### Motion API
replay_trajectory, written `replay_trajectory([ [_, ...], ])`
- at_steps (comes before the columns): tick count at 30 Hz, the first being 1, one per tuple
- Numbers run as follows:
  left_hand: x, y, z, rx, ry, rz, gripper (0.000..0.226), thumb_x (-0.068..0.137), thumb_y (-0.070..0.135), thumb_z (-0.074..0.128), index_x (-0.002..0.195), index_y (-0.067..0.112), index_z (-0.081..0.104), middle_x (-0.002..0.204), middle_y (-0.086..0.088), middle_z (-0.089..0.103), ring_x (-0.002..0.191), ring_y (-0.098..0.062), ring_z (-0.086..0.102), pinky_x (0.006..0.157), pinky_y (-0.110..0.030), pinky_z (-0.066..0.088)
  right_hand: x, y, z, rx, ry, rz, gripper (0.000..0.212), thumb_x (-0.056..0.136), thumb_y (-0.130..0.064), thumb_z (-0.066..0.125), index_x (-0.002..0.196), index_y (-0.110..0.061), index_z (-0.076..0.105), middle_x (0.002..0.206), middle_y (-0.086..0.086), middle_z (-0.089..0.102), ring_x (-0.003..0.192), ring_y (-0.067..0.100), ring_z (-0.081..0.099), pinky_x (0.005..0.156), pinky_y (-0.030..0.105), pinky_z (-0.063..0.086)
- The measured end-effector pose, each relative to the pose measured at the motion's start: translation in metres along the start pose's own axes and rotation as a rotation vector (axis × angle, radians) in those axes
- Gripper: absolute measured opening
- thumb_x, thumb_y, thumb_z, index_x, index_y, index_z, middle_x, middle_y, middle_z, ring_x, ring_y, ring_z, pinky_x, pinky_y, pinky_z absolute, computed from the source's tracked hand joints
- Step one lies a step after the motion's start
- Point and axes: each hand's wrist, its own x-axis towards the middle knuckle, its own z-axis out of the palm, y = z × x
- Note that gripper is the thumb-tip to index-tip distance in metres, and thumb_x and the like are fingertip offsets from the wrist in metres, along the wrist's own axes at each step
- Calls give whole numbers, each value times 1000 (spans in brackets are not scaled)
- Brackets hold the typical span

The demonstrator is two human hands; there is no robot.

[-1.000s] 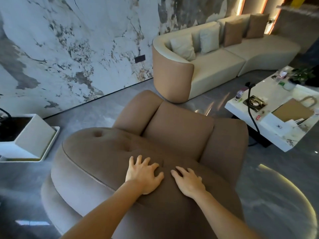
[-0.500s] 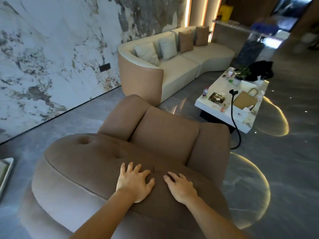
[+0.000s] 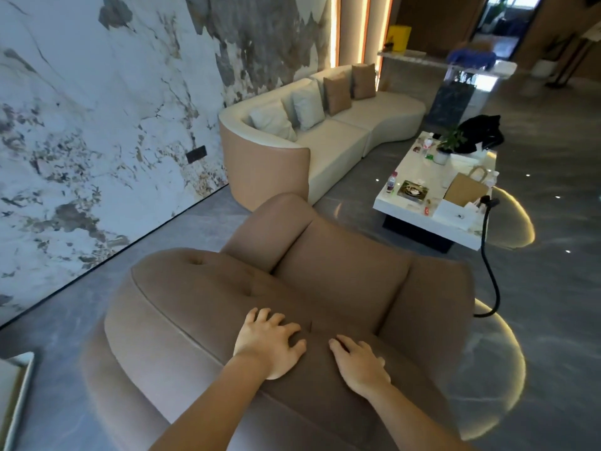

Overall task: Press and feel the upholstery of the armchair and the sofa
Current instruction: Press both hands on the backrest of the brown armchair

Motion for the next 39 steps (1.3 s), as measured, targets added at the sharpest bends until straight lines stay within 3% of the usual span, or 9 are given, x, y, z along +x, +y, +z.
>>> replay_trajectory([
  [6,-4,-68,-5,13,27,263,66,83,68,19,137,34,36,144,-6,41,130,-33,27,110,-50,21,-13,-23,17,93,117,88,46,99,-53,36,138,-33,52,149,1,50,134,27,44,113,43,33],
  [9,-21,-146,-14,21,144,262,66,85,68,16,138,35,36,146,-4,40,132,-32,27,111,-49,22,-36,-69,41,26,206,233,50,97,-55,34,139,-33,49,147,3,48,130,35,44,110,49,35],
  [14,-33,-259,-23,-56,139,173,71,84,74,5,146,42,18,160,-1,16,144,-29,7,116,-49,7,-44,-204,94,-101,229,68,57,98,-58,25,149,-34,33,158,-4,33,142,30,29,116,54,21],
  [21,6,-355,-45,-88,69,227,60,91,67,21,145,41,21,160,-1,18,142,-29,12,112,-54,19,-1,-342,134,-202,274,-96,63,97,-61,23,152,-31,27,161,0,29,143,32,27,115,56,23],
  [27,82,-454,-81,-121,-2,372,41,96,43,41,132,24,47,139,-5,49,122,-30,42,99,-47,42,91,-455,152,-307,189,-25,74,92,-71,15,154,-32,17,164,6,20,144,40,20,112,64,20],
  [32,198,-562,-144,-55,-107,387,22,92,28,48,105,15,60,116,-12,59,105,-34,54,85,-44,50,203,-558,151,-337,-101,-5,78,90,-73,29,155,-39,3,167,9,-4,146,50,3,112,71,12],
  [34,245,-605,-169,-27,-105,351,18,92,26,46,96,13,58,110,-15,59,98,-36,55,79,-42,49,241,-582,149,-369,-145,13,71,94,-65,32,155,-39,7,167,7,-7,146,51,-5,109,78,8],
  [37,311,-656,-196,-69,-99,280,21,96,29,43,100,15,58,108,-11,59,95,-30,54,79,-38,46,282,-604,167,-424,-150,62,62,94,-56,35,152,-39,19,167,5,-3,147,48,-8,105,81,1],
  [39,355,-678,-210,-59,-159,261,20,95,28,43,98,15,58,105,-11,59,88,-28,52,74,-35,42,319,-615,157,-306,-201,94,58,92,-55,36,147,-41,29,167,2,3,148,46,-6,104,80,-2],
])
